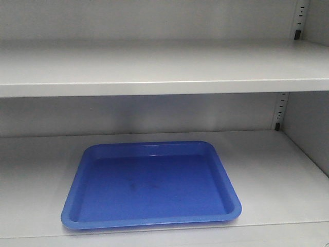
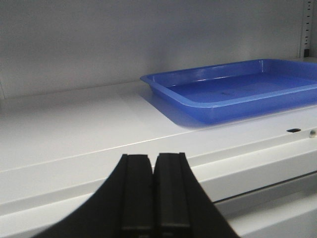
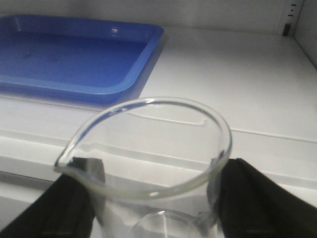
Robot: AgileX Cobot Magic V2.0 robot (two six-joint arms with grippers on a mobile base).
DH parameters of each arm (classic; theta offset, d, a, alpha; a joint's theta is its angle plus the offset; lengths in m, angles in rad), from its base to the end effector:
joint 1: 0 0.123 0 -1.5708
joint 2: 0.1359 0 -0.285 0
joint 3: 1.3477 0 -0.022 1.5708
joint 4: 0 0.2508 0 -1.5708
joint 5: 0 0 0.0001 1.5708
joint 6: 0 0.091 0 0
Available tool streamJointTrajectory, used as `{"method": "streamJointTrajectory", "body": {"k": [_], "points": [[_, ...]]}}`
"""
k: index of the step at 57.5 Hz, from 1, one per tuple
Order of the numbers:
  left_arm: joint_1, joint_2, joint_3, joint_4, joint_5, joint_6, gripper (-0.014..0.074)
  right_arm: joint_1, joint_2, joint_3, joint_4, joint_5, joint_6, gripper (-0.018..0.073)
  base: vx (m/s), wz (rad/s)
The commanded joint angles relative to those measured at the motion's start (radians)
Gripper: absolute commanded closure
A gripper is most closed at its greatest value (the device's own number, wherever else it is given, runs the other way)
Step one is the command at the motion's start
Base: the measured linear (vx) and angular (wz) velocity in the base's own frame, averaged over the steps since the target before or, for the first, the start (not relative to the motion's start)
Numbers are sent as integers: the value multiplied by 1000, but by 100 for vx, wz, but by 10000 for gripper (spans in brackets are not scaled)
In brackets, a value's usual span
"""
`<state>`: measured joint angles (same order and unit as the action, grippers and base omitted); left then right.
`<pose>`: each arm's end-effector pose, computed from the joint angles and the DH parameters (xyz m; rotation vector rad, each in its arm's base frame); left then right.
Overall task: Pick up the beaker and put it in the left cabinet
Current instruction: 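Align the base in front of the cabinet shelf holding the blue tray, then extend the right arm and lower the beaker onto the blue tray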
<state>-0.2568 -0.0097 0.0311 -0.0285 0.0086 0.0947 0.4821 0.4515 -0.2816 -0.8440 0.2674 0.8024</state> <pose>0.0551 -0.0145 0.2024 0.2439 1.4958 -0.1529 0.0975 0.0307 0.2589 -0.3215 1.8021 0.1407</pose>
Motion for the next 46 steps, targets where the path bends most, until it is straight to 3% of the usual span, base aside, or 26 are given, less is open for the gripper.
{"method": "streamJointTrajectory", "body": {"k": [1,12,18,23,36,46], "points": [[-4,-19,16,-8,-84,-3,595,-2,3,-30,-24,-58,0,564,0,0],[-4,-19,16,-8,-84,-3,595,-2,45,-30,-49,-220,0,564,0,0],[-4,-19,16,-8,-84,-3,595,-2,140,-49,-100,-371,0,564,0,0],[-4,-19,16,-8,-84,-3,595,-2,249,-98,-96,-409,0,564,0,0],[-4,-19,16,-8,-84,-3,595,-2,545,-360,-90,-539,0,564,0,0],[-4,-19,16,-8,-84,-3,595,-2,773,-546,21,-658,0,564,0,0]]}}
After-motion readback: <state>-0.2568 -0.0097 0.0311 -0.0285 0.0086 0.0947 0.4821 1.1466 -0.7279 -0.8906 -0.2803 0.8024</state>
